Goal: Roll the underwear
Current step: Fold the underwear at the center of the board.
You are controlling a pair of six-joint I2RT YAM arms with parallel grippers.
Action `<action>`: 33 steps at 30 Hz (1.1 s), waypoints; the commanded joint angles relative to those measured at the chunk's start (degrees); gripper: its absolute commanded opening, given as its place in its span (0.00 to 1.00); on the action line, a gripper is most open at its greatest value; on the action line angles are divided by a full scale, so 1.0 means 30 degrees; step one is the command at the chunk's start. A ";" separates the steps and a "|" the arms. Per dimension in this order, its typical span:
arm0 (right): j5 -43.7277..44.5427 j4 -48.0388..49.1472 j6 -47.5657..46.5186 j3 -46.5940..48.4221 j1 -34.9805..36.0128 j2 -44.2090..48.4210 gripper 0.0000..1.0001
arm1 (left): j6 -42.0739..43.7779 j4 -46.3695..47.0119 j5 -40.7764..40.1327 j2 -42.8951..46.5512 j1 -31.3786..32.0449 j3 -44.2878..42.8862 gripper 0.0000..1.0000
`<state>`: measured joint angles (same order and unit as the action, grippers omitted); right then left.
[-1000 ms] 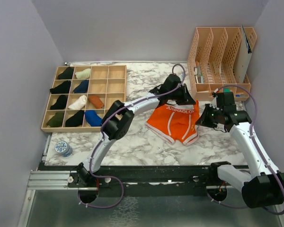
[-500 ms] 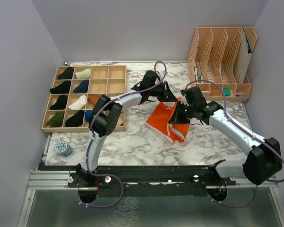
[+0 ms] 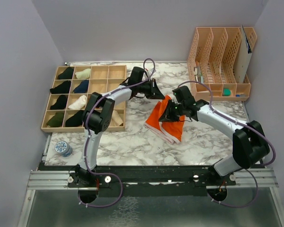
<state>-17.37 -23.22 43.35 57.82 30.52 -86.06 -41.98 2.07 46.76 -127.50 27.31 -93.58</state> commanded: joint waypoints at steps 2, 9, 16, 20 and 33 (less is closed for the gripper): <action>-0.0900 0.1453 0.0697 0.0597 0.0214 -0.1155 0.00 | 0.2216 -0.2368 0.0590 -0.0172 -0.0074 -0.0799 0.00; -0.1022 0.2116 0.1211 0.1168 0.0630 -0.2465 0.00 | 0.3026 -0.3683 0.0083 -0.0702 -0.0368 -0.1697 0.03; -0.1089 0.2840 0.1195 0.1681 0.0710 -0.3965 0.11 | 0.4580 -0.6152 -0.1181 -0.1368 -0.0750 -0.3190 0.38; -0.2189 0.3476 0.0307 0.1762 0.0704 -0.3251 0.27 | 0.4789 -0.6232 -0.1560 -0.0670 -0.1389 -0.2882 0.63; 0.3435 0.0189 -0.1129 -0.1469 0.0169 0.2757 0.48 | 0.5674 -0.6925 -0.2407 0.4062 -0.1797 0.0779 0.99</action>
<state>-16.10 -15.38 42.52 56.75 31.53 -81.17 -27.18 -17.56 41.04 -123.70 21.12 -98.19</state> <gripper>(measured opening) 0.475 0.988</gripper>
